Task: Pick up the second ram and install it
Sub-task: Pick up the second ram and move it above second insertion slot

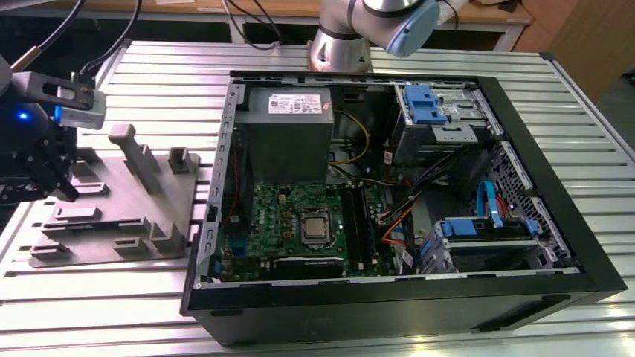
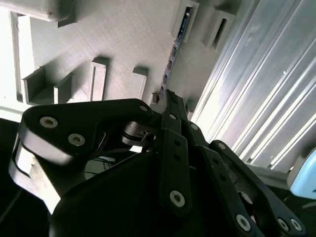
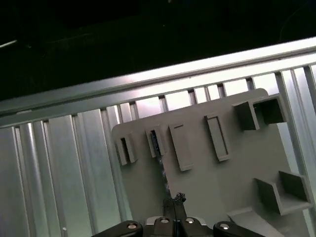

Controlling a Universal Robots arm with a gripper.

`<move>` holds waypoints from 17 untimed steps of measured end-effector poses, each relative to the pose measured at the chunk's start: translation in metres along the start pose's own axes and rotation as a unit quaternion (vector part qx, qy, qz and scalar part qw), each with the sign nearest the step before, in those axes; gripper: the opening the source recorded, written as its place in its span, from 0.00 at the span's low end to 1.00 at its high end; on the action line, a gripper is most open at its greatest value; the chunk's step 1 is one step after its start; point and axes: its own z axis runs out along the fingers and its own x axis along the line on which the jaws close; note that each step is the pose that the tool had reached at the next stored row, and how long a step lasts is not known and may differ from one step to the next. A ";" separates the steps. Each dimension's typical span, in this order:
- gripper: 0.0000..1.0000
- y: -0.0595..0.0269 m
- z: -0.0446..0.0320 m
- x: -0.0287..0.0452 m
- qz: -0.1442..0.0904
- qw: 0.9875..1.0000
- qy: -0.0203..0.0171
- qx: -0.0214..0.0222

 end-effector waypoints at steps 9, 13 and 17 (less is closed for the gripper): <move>0.10 -0.0003 0.0054 0.0000 -0.082 0.997 0.003 0.000; 0.10 -0.0004 0.0078 0.0000 -0.118 0.993 0.005 0.000; 0.10 -0.0003 0.0079 0.0000 -0.127 0.992 0.005 0.000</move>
